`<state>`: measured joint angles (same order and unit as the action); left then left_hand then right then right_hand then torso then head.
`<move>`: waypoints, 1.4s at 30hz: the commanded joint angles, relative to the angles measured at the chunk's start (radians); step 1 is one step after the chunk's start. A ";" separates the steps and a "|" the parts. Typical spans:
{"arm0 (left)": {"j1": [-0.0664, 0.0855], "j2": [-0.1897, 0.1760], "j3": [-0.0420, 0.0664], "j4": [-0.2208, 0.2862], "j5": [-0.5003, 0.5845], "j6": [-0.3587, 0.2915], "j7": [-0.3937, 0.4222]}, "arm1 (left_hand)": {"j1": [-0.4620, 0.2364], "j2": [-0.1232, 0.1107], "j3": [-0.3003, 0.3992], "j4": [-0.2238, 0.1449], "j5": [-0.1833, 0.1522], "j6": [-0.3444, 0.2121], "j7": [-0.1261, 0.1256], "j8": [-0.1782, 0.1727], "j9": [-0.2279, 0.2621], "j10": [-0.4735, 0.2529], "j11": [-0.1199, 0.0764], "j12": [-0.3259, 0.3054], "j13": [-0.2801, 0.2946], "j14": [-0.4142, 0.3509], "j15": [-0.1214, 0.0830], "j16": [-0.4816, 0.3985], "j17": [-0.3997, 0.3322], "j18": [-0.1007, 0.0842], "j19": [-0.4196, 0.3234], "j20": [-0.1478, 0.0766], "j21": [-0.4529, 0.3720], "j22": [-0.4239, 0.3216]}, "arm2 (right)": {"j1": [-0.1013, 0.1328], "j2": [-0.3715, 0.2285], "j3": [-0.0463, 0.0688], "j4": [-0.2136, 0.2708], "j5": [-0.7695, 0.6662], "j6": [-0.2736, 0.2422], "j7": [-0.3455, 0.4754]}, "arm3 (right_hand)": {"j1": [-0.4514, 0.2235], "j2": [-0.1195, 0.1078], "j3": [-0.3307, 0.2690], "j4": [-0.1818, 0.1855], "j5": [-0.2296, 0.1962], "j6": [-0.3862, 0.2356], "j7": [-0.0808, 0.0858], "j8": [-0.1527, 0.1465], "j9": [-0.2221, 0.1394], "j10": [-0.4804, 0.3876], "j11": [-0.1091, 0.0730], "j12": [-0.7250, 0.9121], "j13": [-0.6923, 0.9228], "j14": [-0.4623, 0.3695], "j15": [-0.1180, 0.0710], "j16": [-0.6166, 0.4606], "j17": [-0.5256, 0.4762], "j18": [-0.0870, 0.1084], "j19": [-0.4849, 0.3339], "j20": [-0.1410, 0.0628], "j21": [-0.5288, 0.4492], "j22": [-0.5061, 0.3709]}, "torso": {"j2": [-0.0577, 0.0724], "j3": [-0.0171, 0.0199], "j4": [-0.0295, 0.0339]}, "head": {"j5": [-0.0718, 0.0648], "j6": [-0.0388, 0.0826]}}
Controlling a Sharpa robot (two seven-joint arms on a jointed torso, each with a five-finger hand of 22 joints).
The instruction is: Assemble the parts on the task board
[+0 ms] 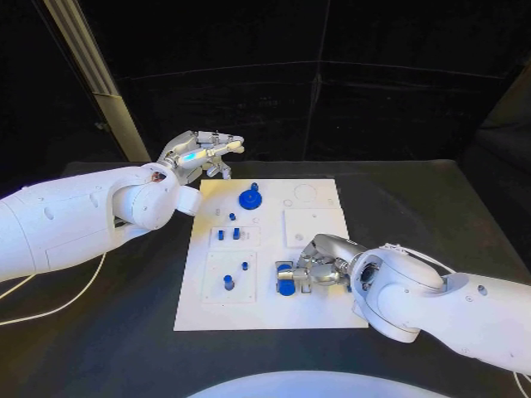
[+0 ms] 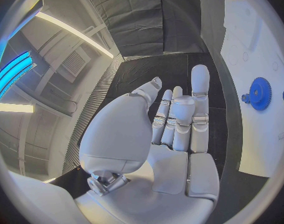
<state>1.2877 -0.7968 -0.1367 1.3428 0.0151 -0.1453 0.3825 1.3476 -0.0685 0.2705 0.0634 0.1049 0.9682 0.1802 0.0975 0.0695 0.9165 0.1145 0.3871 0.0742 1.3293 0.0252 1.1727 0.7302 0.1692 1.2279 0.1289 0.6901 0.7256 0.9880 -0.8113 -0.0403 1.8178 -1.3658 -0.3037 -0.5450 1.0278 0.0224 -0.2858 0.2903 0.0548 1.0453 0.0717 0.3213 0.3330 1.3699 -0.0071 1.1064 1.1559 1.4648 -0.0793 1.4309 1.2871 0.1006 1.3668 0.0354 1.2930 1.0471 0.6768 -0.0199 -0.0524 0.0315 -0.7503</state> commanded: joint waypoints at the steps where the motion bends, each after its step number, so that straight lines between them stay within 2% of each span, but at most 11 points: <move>1: 0.001 0.000 0.000 0.002 0.001 0.013 0.003 | 0.000 0.008 0.000 -0.002 -0.002 -0.006 0.001 -0.002 -0.002 -0.007 0.003 0.007 -0.001 -0.007 0.002 0.006 -0.001 0.012 -0.004 -0.003 -0.003 -0.001 | 0.001 -0.008 0.000 0.009 -0.026 0.001 0.017 | 0.034 -0.011 0.013 -0.007 0.004 -0.005 -0.002 0.003 0.005 -0.005 0.001 -0.002 0.002 0.054 0.006 -0.006 -0.001 0.000 -0.008 0.002 -0.003 -0.001 | 0.001 0.0011 -0.0004 | 0.001 0.000; 3: 0.001 -0.001 0.000 0.002 0.001 0.014 0.002 | 0.000 0.008 0.000 -0.002 -0.002 -0.006 0.001 -0.002 -0.002 -0.007 0.003 0.007 -0.001 -0.007 0.002 0.006 -0.001 0.012 -0.004 -0.003 -0.003 -0.001 | 0.001 -0.016 0.000 0.021 -0.027 0.005 0.038 | 0.085 -0.015 0.027 -0.019 0.018 -0.003 -0.004 0.009 0.013 -0.003 0.000 -0.001 0.005 0.055 0.005 -0.006 0.001 -0.001 -0.006 0.001 -0.004 0.000 | 0.000 0.0014 -0.0013 | 0.003 -0.002; 5: 0.001 -0.001 0.000 0.002 0.001 0.014 0.001 | 0.000 0.008 0.000 -0.002 -0.002 -0.006 0.001 -0.002 -0.002 -0.007 0.003 0.007 -0.001 -0.007 0.002 0.006 -0.001 0.012 -0.004 -0.003 -0.003 -0.001 | 0.001 -0.023 0.000 0.031 -0.026 0.003 0.054 | 0.101 -0.018 0.030 -0.022 0.024 -0.004 -0.004 0.012 0.015 -0.001 -0.001 0.000 0.007 0.055 0.005 -0.005 0.004 -0.001 -0.005 0.001 -0.003 0.002 | 0.000 0.0015 -0.0010 | 0.004 -0.003; 13: 0.001 -0.001 0.000 -0.001 0.001 0.016 0.000 | 0.000 0.008 0.000 -0.002 -0.002 -0.006 0.001 -0.002 -0.002 -0.007 0.003 0.007 -0.001 -0.007 0.002 0.006 -0.001 0.012 -0.004 -0.003 -0.003 -0.001 | 0.001 -0.047 0.000 0.059 -0.013 -0.025 0.100 | 0.095 -0.013 0.028 -0.006 0.021 0.001 -0.007 0.019 0.021 0.007 -0.003 0.012 0.019 0.059 0.003 0.003 0.020 -0.004 0.003 -0.001 0.007 0.019 | 0.000 0.0004 -0.0003 | 0.003 -0.003; 24: 0.001 0.000 0.000 -0.002 0.001 0.019 -0.004 | 0.000 0.009 0.000 -0.002 -0.002 -0.007 0.002 -0.001 -0.001 -0.009 0.003 0.008 -0.002 -0.008 0.003 0.006 -0.003 0.013 -0.005 -0.003 -0.005 -0.003 | 0.001 -0.057 0.001 0.060 0.000 0.033 0.113 | 0.117 0.001 0.031 -0.010 0.049 0.004 -0.010 0.028 0.030 0.011 -0.006 0.013 0.023 0.060 0.000 0.007 0.026 -0.005 0.007 -0.003 0.011 0.027 | 0.000 -0.0007 0.0006 | 0.003 -0.004; 26: 0.001 0.000 0.000 -0.002 0.001 0.019 -0.004 | 0.000 0.009 0.000 -0.002 -0.002 -0.007 0.002 -0.001 -0.001 -0.009 0.003 0.008 -0.002 -0.008 0.003 0.006 -0.003 0.013 -0.005 -0.003 -0.005 -0.003 | 0.001 -0.055 0.001 0.057 0.000 0.037 0.108 | 0.127 0.011 0.035 -0.013 0.057 0.005 -0.011 0.031 0.032 0.012 -0.007 0.013 0.024 0.060 0.000 0.007 0.027 -0.006 0.008 -0.004 0.012 0.029 | 0.000 -0.0009 0.0006 | 0.004 -0.004; 29: 0.001 0.000 0.000 -0.002 0.001 0.020 -0.005 | -0.001 0.009 0.000 -0.002 -0.002 -0.007 0.002 -0.001 -0.001 -0.009 0.003 0.009 -0.002 -0.008 0.003 0.006 -0.004 0.013 -0.005 -0.003 -0.006 -0.004 | 0.001 -0.049 0.001 0.045 -0.006 0.037 0.093 | 0.151 0.034 0.044 -0.020 0.079 0.007 -0.013 0.037 0.037 0.014 -0.009 0.014 0.026 0.061 -0.002 0.008 0.029 -0.006 0.009 -0.005 0.014 0.032 | 0.000 -0.0011 0.0020 | 0.004 -0.004; 31: 0.001 0.001 0.000 -0.002 0.001 0.021 -0.006 | -0.001 0.009 0.000 -0.002 -0.002 -0.007 0.002 -0.001 -0.001 -0.009 0.003 0.009 -0.002 -0.008 0.003 0.006 -0.004 0.013 -0.005 -0.003 -0.006 -0.004 | 0.001 -0.043 0.001 0.034 -0.010 0.035 0.084 | 0.170 0.057 0.055 -0.026 0.097 0.009 -0.015 0.041 0.041 0.016 -0.010 0.016 0.029 0.061 -0.003 0.009 0.031 -0.007 0.011 -0.006 0.015 0.035 | 0.000 -0.0011 0.0020 | 0.004 -0.004; 33: 0.001 0.001 0.000 -0.002 0.001 0.021 -0.006 | -0.001 0.009 0.000 -0.002 -0.002 -0.007 0.002 -0.001 -0.001 -0.010 0.003 0.009 -0.002 -0.008 0.003 0.006 -0.004 0.013 -0.005 -0.002 -0.006 -0.005 | 0.001 -0.039 0.001 0.027 -0.014 0.035 0.079 | 0.180 0.068 0.059 -0.029 0.105 0.009 -0.016 0.044 0.043 0.017 -0.011 0.017 0.031 0.061 -0.004 0.010 0.033 -0.007 0.012 -0.007 0.017 0.038 | 0.000 -0.0011 0.0016 | 0.004 -0.004; 36: 0.001 0.001 0.000 -0.001 0.001 0.021 -0.006 | -0.001 0.009 0.000 -0.002 -0.002 -0.007 0.002 -0.001 -0.001 -0.010 0.003 0.009 -0.002 -0.008 0.003 0.006 -0.004 0.013 -0.005 -0.002 -0.006 -0.005 | 0.001 -0.031 0.001 0.017 -0.020 0.039 0.077 | 0.215 0.089 0.074 -0.048 0.130 0.010 -0.018 0.049 0.047 0.021 -0.014 0.019 0.034 0.062 -0.006 0.012 0.037 -0.008 0.013 -0.009 0.019 0.042 | 0.000 -0.0010 0.0014 | 0.005 -0.004; 42: 0.001 0.001 0.000 -0.002 0.001 0.021 -0.008 | -0.001 0.009 0.000 -0.002 -0.002 -0.007 0.002 -0.001 -0.001 -0.010 0.003 0.009 -0.002 -0.008 0.003 0.006 -0.004 0.013 -0.005 -0.002 -0.006 -0.005 | 0.001 -0.021 0.001 0.013 -0.007 0.067 0.091 | 0.273 0.103 0.091 -0.087 0.117 0.011 -0.021 0.053 0.052 0.025 -0.017 0.022 0.040 0.063 -0.008 0.015 0.044 -0.009 0.016 -0.011 0.023 0.050 | 0.000 0.0006 -0.0007 | 0.009 -0.004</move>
<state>1.2874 -0.7965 -0.1369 1.3407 0.0151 -0.1385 0.3727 1.3476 -0.0685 0.2706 0.0634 0.1049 0.9682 0.1802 0.0975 0.0696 0.9130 0.1181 0.3908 0.0738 1.3258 0.0287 1.1727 0.7271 0.1689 1.2279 0.1289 0.6901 0.7222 0.9879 -0.8334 -0.0402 1.8304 -1.3759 -0.2660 -0.4618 1.2940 0.1256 -0.1940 0.2066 0.1755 1.0557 0.0554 0.3713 0.3844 1.3881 -0.0252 1.1249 1.1945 1.4650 -0.0790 1.4425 1.3081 0.1006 1.3777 0.0246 1.3098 1.0955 0.6768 -0.0205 -0.0509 0.0396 -0.7541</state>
